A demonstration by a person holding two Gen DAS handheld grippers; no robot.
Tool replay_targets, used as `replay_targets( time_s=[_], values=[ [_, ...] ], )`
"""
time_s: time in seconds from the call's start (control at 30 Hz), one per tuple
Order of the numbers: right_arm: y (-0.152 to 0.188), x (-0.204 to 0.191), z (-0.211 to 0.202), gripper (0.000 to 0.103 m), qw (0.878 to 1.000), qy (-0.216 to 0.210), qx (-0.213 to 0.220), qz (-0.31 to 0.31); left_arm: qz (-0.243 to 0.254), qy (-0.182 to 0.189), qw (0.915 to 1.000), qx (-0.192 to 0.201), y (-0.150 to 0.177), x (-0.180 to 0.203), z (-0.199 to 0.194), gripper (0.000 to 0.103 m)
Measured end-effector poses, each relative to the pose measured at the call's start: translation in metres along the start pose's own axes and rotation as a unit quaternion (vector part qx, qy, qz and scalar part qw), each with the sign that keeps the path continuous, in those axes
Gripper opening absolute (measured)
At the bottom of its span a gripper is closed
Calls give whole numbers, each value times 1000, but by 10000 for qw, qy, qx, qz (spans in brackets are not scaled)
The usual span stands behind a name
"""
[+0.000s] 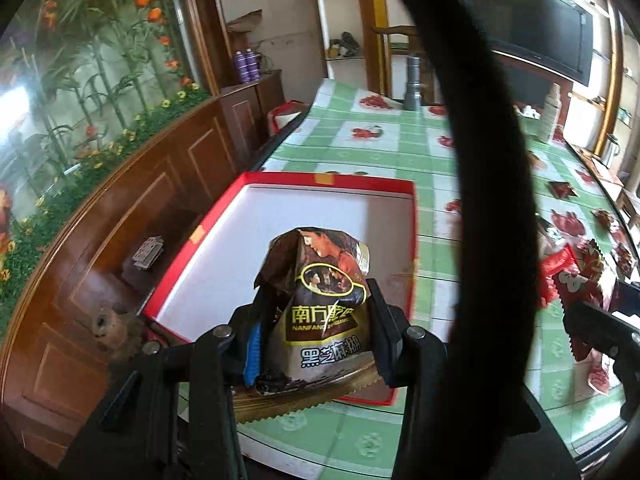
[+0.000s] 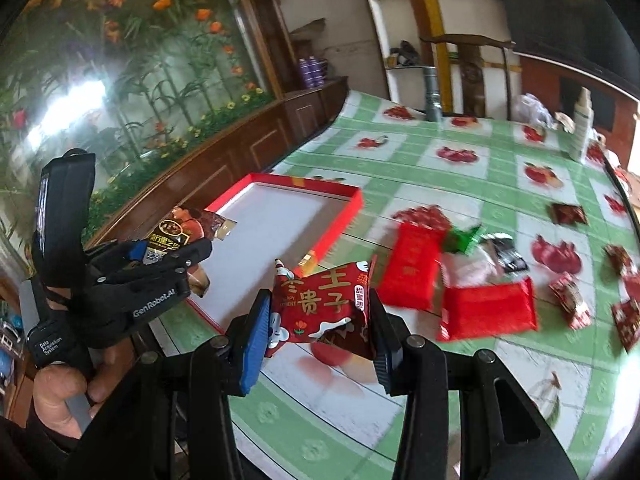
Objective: Organize snacks
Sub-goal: 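Carry the brown bag with the left tool while the right tool carries the red packet to the tray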
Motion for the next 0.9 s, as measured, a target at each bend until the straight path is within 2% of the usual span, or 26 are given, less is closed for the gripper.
replay_targets(
  time_s=[0.47,0.9],
  values=[
    [-4,-44,56,44,9980,-511,-263,-261,-248,-378,9986,-271,9,-49,33,45],
    [20,-66,113,44,9936,-678,-849,-324,-480,-539,9947,-734,31,-82,73,45]
  ],
)
Point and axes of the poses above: each gripper's, at about its wrist camera, not at the fingertips, and z roughly the way its jaws point, x to its right, y to its underside, the point moved 3 cm from there along z, roughly the way its jaws point, and after that the axes turned 14 degrees about x, right-handed, at the moved point
